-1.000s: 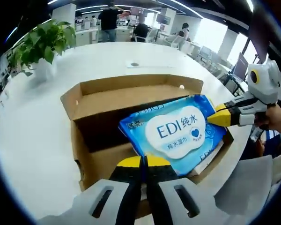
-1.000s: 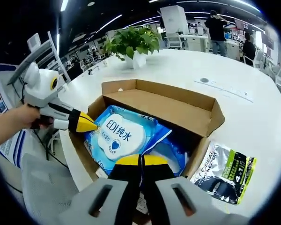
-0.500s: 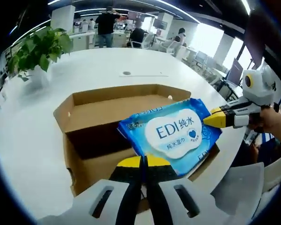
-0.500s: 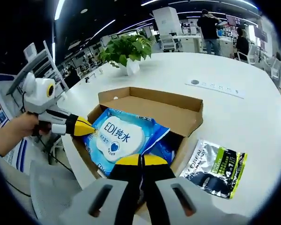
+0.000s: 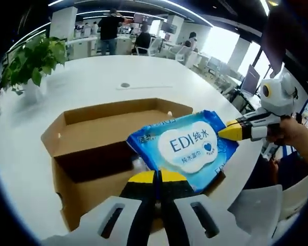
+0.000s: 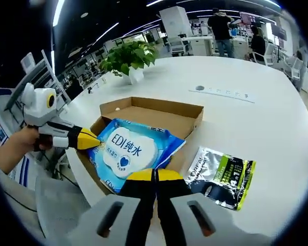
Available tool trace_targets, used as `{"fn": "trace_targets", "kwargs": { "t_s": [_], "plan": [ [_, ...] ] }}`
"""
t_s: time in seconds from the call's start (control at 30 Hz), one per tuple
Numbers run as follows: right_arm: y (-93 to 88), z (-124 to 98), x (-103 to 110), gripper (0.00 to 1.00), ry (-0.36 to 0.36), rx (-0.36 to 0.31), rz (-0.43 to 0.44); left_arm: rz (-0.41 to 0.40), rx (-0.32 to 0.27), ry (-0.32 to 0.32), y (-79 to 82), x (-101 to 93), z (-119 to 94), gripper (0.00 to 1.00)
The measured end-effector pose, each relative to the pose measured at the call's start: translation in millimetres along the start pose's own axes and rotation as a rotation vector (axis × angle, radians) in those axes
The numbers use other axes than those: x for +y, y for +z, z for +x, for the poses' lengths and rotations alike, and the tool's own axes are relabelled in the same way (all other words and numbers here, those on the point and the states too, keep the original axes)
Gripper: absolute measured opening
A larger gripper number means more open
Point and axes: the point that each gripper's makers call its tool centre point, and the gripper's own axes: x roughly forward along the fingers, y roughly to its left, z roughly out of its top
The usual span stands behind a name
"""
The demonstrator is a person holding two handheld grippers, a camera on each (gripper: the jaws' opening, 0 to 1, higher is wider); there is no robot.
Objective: Operate the shoe box by opening the lid, removing the specified soft item, and placing it in the target area until the item is outside and the box remains undamaged.
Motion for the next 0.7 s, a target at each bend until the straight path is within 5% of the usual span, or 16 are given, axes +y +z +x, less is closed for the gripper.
{"fn": "trace_targets", "kwargs": {
  "t_s": [0.7],
  "plan": [
    [-4.4, -37, -55, 0.0, -0.036, 0.035, 0.021, 0.008, -0.012, -0.062, 25.6, -57.1, 29, 0.0]
  ]
}}
